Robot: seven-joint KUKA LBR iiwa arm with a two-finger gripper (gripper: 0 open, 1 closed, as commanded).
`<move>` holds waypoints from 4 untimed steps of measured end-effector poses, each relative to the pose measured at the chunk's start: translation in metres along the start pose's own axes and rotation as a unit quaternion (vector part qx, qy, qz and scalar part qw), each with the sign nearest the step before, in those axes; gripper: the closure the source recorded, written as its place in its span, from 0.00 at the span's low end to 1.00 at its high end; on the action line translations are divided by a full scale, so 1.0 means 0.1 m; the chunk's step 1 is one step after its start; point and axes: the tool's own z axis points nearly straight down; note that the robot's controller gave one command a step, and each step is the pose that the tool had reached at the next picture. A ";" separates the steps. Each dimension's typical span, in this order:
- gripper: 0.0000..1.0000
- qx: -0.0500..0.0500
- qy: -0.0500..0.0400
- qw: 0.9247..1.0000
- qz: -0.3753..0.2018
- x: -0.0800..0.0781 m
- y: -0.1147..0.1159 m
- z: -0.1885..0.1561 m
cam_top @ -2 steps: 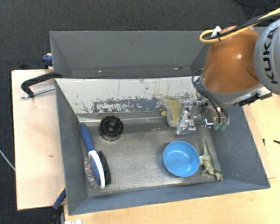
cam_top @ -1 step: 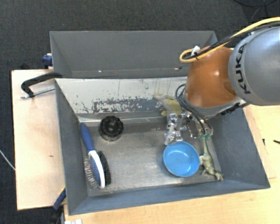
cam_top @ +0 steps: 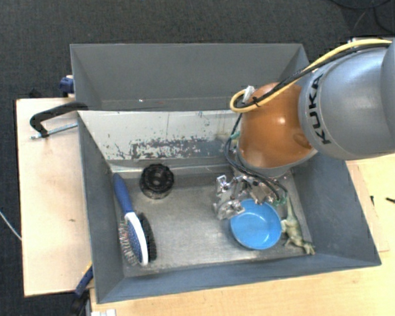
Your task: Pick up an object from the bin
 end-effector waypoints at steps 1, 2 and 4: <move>0.00 0.000 -0.001 1.000 0.001 -0.01 -0.01 -0.01; 0.00 0.002 -0.006 0.997 -0.075 0.22 0.13 -0.87; 1.00 0.001 -0.002 1.000 -0.020 0.11 -0.59 0.05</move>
Offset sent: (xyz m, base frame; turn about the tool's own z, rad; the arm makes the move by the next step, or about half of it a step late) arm 0.0000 0.0000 0.0000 0.0000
